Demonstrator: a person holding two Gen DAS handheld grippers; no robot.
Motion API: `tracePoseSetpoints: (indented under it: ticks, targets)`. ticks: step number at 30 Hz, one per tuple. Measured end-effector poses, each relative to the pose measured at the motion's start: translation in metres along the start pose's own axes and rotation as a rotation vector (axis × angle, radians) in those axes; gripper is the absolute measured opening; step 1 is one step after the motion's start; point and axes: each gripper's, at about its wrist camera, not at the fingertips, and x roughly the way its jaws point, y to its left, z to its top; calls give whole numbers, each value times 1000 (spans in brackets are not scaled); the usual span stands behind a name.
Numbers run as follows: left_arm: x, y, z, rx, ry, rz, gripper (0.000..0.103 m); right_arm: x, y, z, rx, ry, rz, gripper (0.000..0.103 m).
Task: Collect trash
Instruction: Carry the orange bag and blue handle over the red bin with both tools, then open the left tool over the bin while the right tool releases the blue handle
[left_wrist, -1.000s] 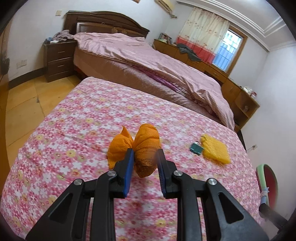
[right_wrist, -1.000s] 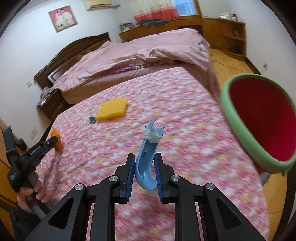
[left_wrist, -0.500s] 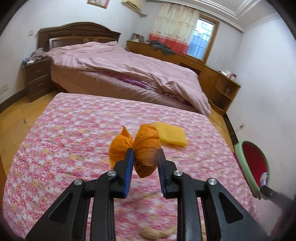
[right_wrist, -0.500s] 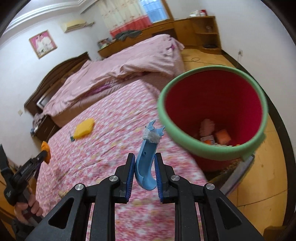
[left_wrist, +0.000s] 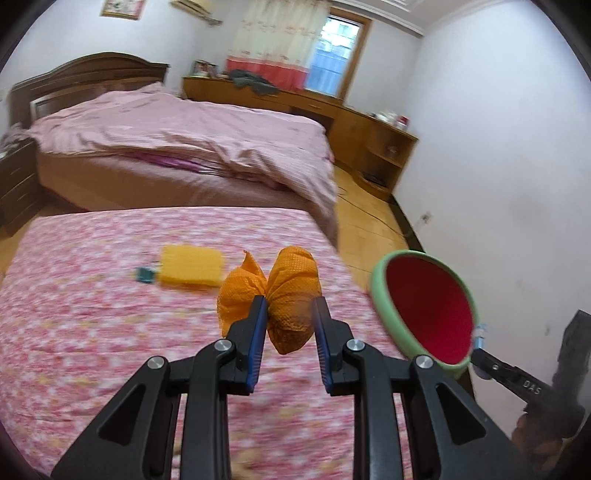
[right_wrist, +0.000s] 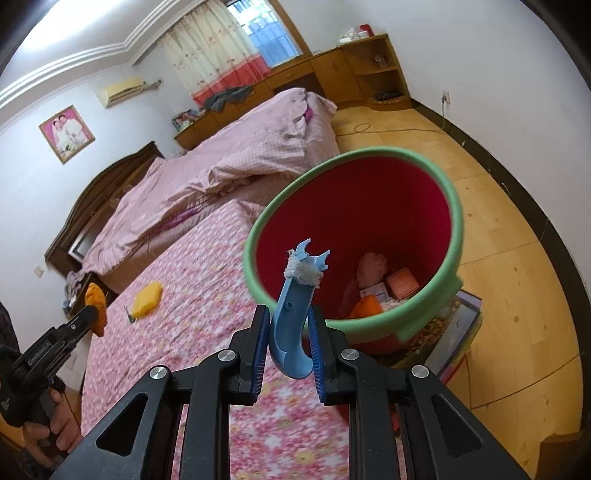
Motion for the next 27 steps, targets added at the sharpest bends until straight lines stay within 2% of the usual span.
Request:
tracePoseSetpoints:
  ticks: [13, 18, 27]
  targets:
    - [57, -96, 7, 150, 78, -124, 25, 5, -43, 32, -11, -48, -27, 21]
    - [89, -114, 3, 162, 126, -160, 25, 14, -53, 33, -4, -43, -36, 21]
    - [134, -137, -16, 210, 192, -158, 25, 31, -66, 31, 7, -19, -32, 21]
